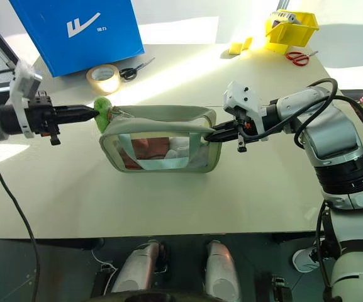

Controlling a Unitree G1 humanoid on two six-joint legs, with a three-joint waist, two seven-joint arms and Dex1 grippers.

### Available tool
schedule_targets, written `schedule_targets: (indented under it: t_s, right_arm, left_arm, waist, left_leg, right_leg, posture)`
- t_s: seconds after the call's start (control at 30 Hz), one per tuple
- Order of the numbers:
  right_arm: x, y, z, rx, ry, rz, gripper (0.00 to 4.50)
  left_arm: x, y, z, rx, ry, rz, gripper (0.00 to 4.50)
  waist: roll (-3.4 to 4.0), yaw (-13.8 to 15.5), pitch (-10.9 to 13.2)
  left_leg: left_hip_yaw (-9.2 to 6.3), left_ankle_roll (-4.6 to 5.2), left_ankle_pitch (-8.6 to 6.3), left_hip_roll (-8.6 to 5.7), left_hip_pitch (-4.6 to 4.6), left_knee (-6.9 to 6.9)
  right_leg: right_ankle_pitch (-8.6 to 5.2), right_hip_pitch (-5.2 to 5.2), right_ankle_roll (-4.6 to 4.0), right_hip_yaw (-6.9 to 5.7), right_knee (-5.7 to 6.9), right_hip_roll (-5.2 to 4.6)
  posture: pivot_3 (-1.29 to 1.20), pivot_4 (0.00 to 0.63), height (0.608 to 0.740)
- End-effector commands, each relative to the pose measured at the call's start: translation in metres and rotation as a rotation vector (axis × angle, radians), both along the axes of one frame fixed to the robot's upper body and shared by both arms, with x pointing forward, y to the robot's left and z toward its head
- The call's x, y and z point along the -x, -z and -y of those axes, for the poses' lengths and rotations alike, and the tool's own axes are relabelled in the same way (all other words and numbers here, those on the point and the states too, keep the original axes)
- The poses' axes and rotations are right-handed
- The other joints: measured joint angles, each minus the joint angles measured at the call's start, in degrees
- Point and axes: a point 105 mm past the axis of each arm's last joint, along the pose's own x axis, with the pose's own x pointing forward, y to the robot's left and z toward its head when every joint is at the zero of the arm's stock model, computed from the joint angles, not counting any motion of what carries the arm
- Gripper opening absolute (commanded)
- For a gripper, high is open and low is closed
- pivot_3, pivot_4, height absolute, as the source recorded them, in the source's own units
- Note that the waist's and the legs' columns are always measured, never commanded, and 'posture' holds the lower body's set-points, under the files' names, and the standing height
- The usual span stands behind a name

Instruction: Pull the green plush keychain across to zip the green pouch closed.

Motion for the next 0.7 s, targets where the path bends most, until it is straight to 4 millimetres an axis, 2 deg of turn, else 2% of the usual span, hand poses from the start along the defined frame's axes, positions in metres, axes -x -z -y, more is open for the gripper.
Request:
schedule_targets:
  t_s: [0.03, 0.13, 0.27, 0.37, 0.5, 0.6, 0.7]
  right_arm:
    - [0.002, -0.009, -0.003, -0.008, -0.015, 0.042, 0.00]
    - [0.001, -0.009, -0.004, -0.009, -0.015, 0.046, 0.00]
    - [0.001, -0.010, -0.005, -0.013, -0.014, 0.050, 0.00]
    - [0.001, -0.010, -0.005, -0.018, -0.001, 0.052, 0.00]
    - [0.001, -0.008, -0.004, -0.018, 0.009, 0.051, 0.00]
    - [0.001, -0.008, -0.004, -0.018, 0.013, 0.050, 0.00]
    - [0.000, -0.008, -0.004, -0.019, 0.015, 0.050, 0.00]
  left_arm:
    - [0.005, -0.037, 0.017, 0.017, 0.080, 0.105, 0.02]
    - [0.005, -0.042, 0.035, -0.008, 0.145, 0.125, 0.02]
    - [0.004, -0.013, 0.052, -0.097, 0.222, 0.097, 0.02]
    - [0.000, 0.011, 0.057, -0.173, 0.227, 0.097, 0.02]
    - [-0.004, 0.009, 0.057, -0.160, 0.218, 0.108, 0.02]
    - [-0.010, -0.005, 0.053, -0.128, 0.179, 0.133, 0.90]
    - [-0.011, -0.021, 0.048, -0.105, 0.154, 0.154, 2.50]
  waist:
    - [0.00, 0.04, 0.00]
    - [0.00, -0.04, 0.00]
    - [0.00, -0.07, 0.00]
    - [0.00, -0.07, 0.00]
    - [0.00, -0.06, 0.00]
    - [0.00, -0.01, 0.00]
    - [0.00, -0.05, 0.00]
  left_leg:
    - [0.00, 0.00, 0.00, 0.00, -0.01, 0.00]
    - [0.01, 0.01, 0.01, -0.01, 0.03, 0.00]
    - [0.03, 0.00, 0.02, -0.01, 0.10, 0.00]
    - [0.04, 0.00, 0.02, -0.01, 0.11, 0.00]
    - [0.03, 0.01, 0.01, 0.00, 0.10, 0.01]
    - [0.02, 0.09, -0.04, 0.00, 0.11, 0.01]
    - [0.02, 0.27, -0.14, -0.01, 0.11, 0.01]
  right_leg:
    - [0.00, -0.01, 0.00, 0.00, 0.00, 0.01]
    - [0.00, 0.05, 0.01, 0.00, 0.00, 0.02]
    - [0.00, 0.08, 0.01, 0.00, 0.03, 0.03]
    - [0.00, 0.09, 0.01, 0.00, 0.03, 0.03]
    - [0.00, 0.10, 0.01, 0.00, 0.02, 0.02]
    - [0.00, 0.11, 0.01, 0.00, 0.02, 0.02]
    - [0.00, 0.11, 0.01, 0.00, 0.02, 0.02]
  posture:
    - [0.00, 0.150, 0.740]
    - [0.00, 0.150, 0.740]
    - [0.00, 0.150, 0.740]
    - [0.00, 0.150, 0.740]
    - [0.00, 0.150, 0.740]
    - [0.00, 0.150, 0.740]
    - [0.00, 0.150, 0.740]
